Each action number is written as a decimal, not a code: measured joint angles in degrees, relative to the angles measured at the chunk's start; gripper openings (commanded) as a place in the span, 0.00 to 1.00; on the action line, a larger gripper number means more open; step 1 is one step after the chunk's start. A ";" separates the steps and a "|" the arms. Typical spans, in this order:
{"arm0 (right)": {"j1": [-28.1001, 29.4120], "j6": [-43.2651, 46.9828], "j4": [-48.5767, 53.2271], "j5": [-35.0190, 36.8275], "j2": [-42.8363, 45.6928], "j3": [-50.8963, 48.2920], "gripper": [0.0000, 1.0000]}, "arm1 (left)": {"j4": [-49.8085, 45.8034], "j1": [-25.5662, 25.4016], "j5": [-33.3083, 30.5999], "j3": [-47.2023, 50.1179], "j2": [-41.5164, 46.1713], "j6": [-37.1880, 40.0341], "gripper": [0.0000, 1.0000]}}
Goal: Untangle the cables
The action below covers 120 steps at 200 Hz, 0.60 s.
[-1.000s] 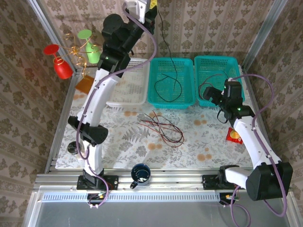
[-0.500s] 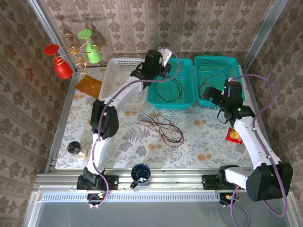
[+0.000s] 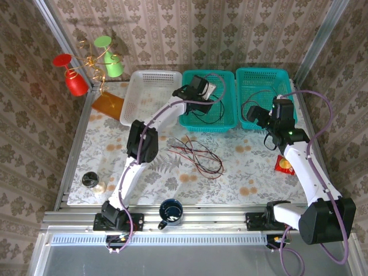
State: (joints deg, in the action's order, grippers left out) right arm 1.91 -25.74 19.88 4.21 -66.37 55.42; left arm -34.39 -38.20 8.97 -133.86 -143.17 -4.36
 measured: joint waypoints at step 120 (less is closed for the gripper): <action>0.00 -1.09 2.97 -0.68 2.27 0.00 1.00 | 3.21 0.04 0.09 5.53 7.08 -0.33 0.73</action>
State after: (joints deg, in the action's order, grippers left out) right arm 1.91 -26.83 22.85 3.53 -64.10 55.42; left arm -31.18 -38.15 9.06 -128.33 -136.09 -4.69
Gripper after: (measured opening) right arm 0.999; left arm 0.725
